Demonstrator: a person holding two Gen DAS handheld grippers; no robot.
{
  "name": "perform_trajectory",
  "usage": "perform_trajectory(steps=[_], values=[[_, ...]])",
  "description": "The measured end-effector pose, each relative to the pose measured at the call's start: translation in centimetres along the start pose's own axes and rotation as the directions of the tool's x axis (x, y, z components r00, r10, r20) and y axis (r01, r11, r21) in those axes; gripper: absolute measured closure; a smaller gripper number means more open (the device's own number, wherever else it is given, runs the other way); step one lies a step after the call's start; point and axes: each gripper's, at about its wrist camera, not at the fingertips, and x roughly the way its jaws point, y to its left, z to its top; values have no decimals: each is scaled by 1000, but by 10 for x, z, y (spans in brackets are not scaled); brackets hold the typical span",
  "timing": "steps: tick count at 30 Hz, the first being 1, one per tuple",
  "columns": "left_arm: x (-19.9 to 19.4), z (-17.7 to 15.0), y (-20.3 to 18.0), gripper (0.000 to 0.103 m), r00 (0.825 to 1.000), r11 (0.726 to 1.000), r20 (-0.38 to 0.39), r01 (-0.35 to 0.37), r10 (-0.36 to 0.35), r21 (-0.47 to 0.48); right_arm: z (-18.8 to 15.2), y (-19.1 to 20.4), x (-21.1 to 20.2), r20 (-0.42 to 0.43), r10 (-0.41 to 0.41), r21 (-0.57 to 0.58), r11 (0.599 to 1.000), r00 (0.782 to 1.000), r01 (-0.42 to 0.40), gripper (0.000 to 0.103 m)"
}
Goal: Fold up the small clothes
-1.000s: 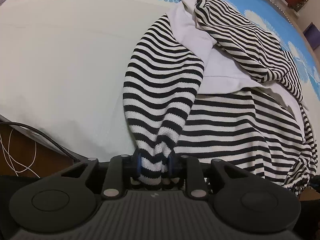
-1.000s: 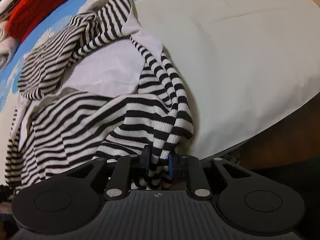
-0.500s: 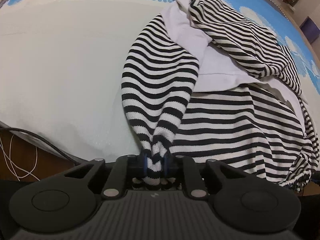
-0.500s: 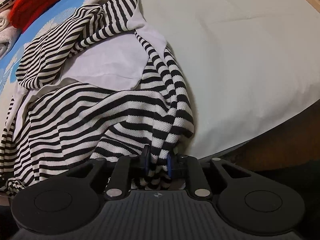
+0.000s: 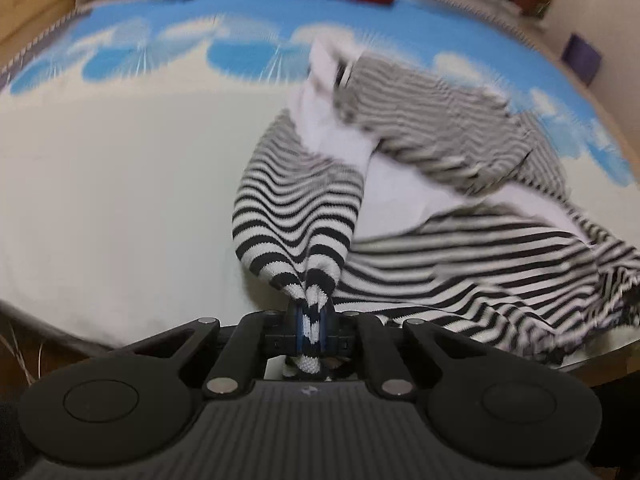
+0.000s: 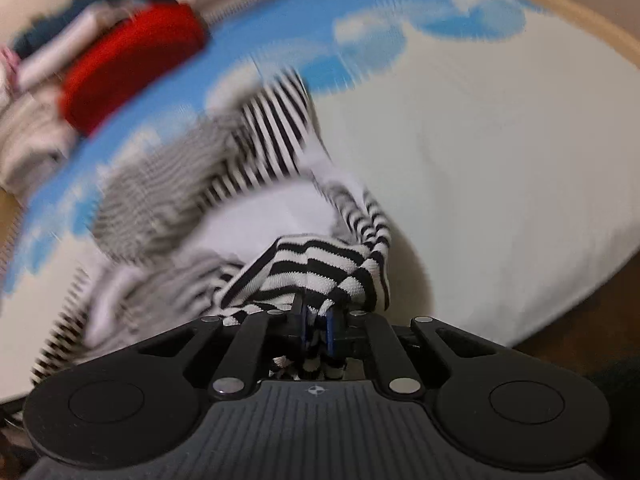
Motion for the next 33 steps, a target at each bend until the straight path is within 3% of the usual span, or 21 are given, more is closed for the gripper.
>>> perform_trajectory(steps=[7,10,12,17,21,23,25,26,29,31,33], values=[[-95,-5,-2,96,980,988,136,150,-143,-43,37,-12,-99,103,150,45,987,983,-155,96],[-112,-14,4,96,974,978,141,189,-176,-84,33,-20,-138,126,195,31,979,973,-200,96],[-112,-5,3,96,976,980,147,177,-162,-92,33,-22,-146,120,203,34,977,972,-208,96],[-76,62,-4,96,972,986,178,161,-152,-35,65,-5,-101,103,153,23,987,983,-156,96],[13,136,5,95,987,990,84,141,-138,-24,110,19,-26,76,109,11,994,991,-110,96],[56,158,14,85,991,990,20,132,-131,-56,135,30,19,37,98,0,995,994,-98,95],[91,173,31,67,992,982,-43,109,-117,-152,152,36,59,12,65,-19,998,998,-65,89],[99,177,40,66,990,973,-58,118,-132,-199,158,34,73,23,31,-10,999,999,-31,83],[96,180,61,66,988,952,-30,135,-149,-275,163,22,89,85,-54,22,998,995,52,79],[86,185,67,52,988,955,20,155,-155,-254,169,13,83,102,-13,51,999,995,8,79],[81,185,67,46,987,968,43,158,-153,-196,169,13,75,135,28,-19,999,990,-26,73]])
